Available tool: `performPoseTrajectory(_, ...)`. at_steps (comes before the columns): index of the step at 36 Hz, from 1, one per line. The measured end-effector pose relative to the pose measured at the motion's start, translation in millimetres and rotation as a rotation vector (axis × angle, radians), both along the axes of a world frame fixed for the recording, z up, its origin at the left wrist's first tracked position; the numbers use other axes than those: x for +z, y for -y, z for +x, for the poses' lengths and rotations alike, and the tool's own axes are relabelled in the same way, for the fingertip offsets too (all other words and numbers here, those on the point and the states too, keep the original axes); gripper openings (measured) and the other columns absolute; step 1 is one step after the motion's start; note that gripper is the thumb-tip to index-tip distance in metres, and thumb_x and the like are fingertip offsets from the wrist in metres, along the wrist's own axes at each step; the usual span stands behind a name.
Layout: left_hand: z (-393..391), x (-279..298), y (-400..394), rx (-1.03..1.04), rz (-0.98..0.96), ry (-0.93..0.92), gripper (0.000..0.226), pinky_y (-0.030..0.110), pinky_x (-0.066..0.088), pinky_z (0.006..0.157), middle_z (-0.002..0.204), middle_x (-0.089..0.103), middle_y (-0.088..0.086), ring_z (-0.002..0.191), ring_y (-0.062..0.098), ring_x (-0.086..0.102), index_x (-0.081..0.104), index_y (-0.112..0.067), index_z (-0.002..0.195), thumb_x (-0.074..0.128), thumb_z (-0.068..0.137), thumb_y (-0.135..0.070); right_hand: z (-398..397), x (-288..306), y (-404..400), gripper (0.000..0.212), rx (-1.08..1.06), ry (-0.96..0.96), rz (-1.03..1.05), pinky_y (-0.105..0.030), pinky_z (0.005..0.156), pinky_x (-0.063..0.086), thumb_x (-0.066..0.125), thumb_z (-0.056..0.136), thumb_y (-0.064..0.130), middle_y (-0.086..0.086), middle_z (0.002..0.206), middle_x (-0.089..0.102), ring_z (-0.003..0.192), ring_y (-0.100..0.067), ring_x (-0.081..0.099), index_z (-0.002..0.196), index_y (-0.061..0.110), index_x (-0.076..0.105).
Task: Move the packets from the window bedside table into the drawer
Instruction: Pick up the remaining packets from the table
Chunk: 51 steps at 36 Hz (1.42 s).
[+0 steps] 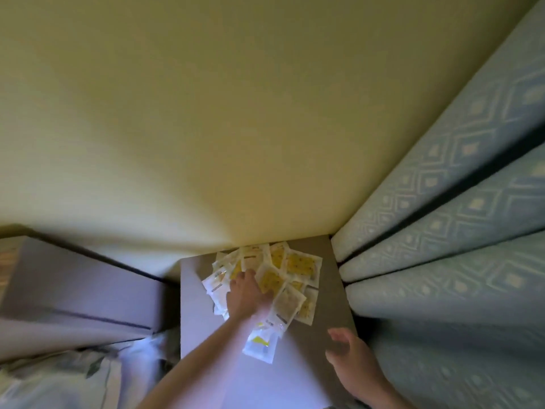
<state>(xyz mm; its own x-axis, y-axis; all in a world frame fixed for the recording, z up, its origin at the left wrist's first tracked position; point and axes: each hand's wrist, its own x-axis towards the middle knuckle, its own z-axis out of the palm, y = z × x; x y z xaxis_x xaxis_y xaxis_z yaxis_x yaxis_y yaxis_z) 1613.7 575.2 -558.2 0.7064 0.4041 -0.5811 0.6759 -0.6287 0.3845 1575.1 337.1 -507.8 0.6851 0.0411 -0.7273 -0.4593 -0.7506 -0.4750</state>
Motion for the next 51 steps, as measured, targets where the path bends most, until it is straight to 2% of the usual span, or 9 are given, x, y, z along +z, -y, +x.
performPoseTrajectory(4,3,-30,-10,0.001,0.106,0.016,0.067,0.038,0.044,0.092,0.132,0.049,0.0,0.123,0.026,0.045,0.043,-0.021,0.132,0.07,0.081,-0.054,4,-28,-11,0.035,-0.016,-0.002,-0.012,-0.022,0.097,0.042,0.072,0.087,0.018,0.016,0.113,0.061,0.109,-0.006,0.059,0.116,0.033,0.058)
performPoseTrajectory(9,-3,-44,-20,0.059,0.075,0.024,0.047,0.038,0.05,0.081,0.11,0.063,-0.001,0.108,0.025,0.057,0.044,-0.023,0.123,0.069,0.088,-0.043,14,-53,-38,0.031,-0.095,0.013,0.017,-0.02,0.076,0.04,0.07,0.087,0.012,0.008,0.11,0.063,0.098,-0.012,0.061,0.111,0.027,0.058)
performPoseTrajectory(12,-10,-48,-24,0.062,0.079,0.028,0.029,0.039,0.053,0.079,0.103,0.062,-0.005,0.103,0.022,0.057,0.048,-0.025,0.105,0.066,0.091,-0.044,19,-71,-56,0.027,-0.185,0.008,0.053,-0.027,0.084,0.043,0.068,0.087,0.009,0.0,0.111,0.065,0.104,-0.02,0.063,0.106,0.024,0.057)
performPoseTrajectory(21,-13,-55,-24,0.054,0.117,0.124,0.052,0.033,0.044,0.062,0.102,0.046,-0.013,0.091,0.016,0.053,0.044,-0.029,0.101,0.075,0.073,-0.06,33,-120,-94,0.033,-0.237,0.023,0.005,-0.036,0.084,0.056,0.077,0.081,0.021,-0.006,0.106,0.072,0.101,-0.027,0.069,0.107,0.016,0.057)
performPoseTrajectory(25,-10,-54,-21,0.097,0.091,0.094,0.043,0.032,0.038,0.061,0.092,0.056,-0.013,0.084,0.017,0.055,0.044,-0.029,0.097,0.075,0.077,-0.052,30,-128,-100,0.047,-0.262,0.029,0.008,-0.029,0.079,0.051,0.077,0.081,0.022,-0.009,0.108,0.068,0.098,-0.029,0.068,0.117,0.008,0.051)
performPoseTrajectory(32,-9,-53,-22,0.218,-0.04,0.053,0.01,0.024,0.04,0.058,0.084,0.067,-0.013,0.078,0.014,0.062,0.06,-0.031,0.082,0.07,0.085,-0.035,28,-123,-94,0.029,-0.407,-0.009,0.129,-0.019,0.062,0.051,0.08,0.079,0.001,-0.003,0.09,0.072,0.081,-0.017,0.069,0.104,0.007,0.067)
performPoseTrajectory(38,-27,-51,-36,0.276,-0.146,0.193,0.014,0.027,0.05,0.071,0.087,0.068,-0.013,0.083,0.015,0.065,0.066,-0.03,0.076,0.075,0.086,-0.034,26,-101,-68,0.026,-0.304,0.009,0.104,-0.026,0.06,0.051,0.07,0.088,0.005,0.004,0.073,0.071,0.076,-0.021,0.07,0.072,0.025,0.069)
performPoseTrajectory(46,-58,-9,-47,0.306,-0.273,0.32,0.015,0.017,0.047,0.07,0.071,0.064,-0.014,0.077,0.015,0.064,0.058,-0.029,0.095,0.067,0.095,-0.018,58,-53,-37,0.02,-0.124,0.213,-0.004,-0.03,0.056,0.052,0.056,0.099,0.025,0.002,0.08,0.067,0.071,-0.014,0.065,0.08,0.021,0.062)
performPoseTrajectory(51,-81,-6,-66,0.348,-0.291,0.351,0.017,0.024,0.037,0.06,0.06,0.045,-0.014,0.057,0.01,0.039,0.048,-0.025,0.088,0.06,0.099,-0.02,118,-66,-46,0.016,0.112,0.331,-0.086,-0.04,0.082,0.049,0.05,0.1,0.021,-0.006,0.103,0.057,0.097,-0.029,0.056,0.091,0.012,0.06)
